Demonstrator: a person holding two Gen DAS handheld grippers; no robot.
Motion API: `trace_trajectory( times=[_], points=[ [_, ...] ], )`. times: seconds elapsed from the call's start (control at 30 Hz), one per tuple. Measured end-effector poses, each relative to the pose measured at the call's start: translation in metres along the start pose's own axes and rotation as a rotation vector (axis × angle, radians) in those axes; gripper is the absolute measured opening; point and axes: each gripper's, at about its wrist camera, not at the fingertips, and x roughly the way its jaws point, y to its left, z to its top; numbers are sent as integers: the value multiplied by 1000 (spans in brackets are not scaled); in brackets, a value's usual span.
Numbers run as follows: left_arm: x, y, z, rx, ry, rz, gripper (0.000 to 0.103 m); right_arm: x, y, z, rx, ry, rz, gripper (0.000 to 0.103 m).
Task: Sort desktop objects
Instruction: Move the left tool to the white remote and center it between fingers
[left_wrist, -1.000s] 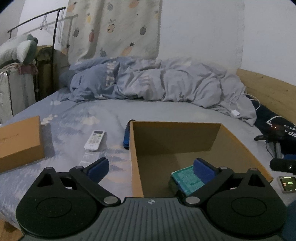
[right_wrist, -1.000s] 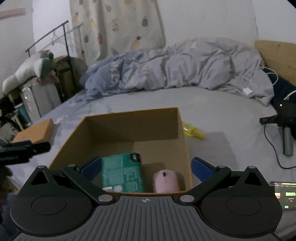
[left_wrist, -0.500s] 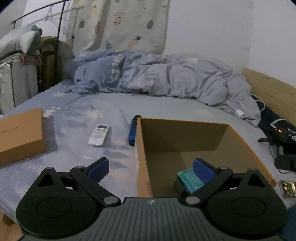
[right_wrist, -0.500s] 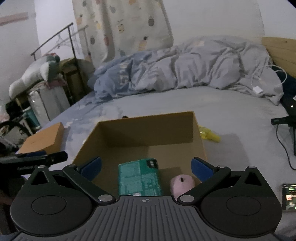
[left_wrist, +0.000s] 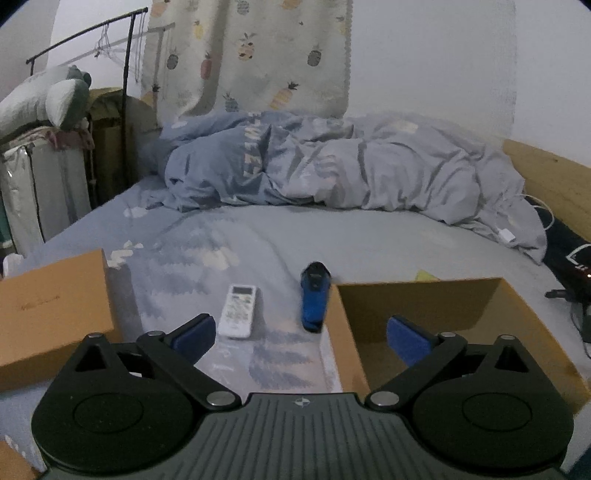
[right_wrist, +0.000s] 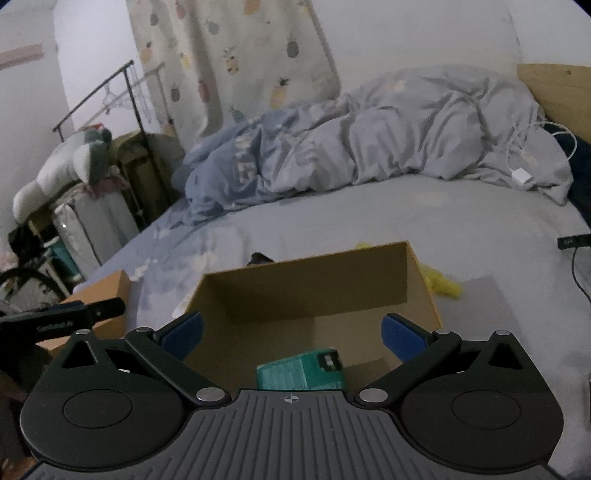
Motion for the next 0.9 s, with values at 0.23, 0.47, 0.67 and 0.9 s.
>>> trace_trajectory(
  times=[0.23,0.47,0.67,0.9],
  points=[
    [31,21,9,-22,2,21,103,17,6,10,-5,15,-15,103],
    [65,34,14,-11,26,21,103,36,8,15,3,38,-38,103],
    [93,44,22,-4,30,25,103,54,9,18,13,57,-53,103],
    [123,52,26,-3,40,20,103,72,10,22,29,73,-55,103]
  ],
)
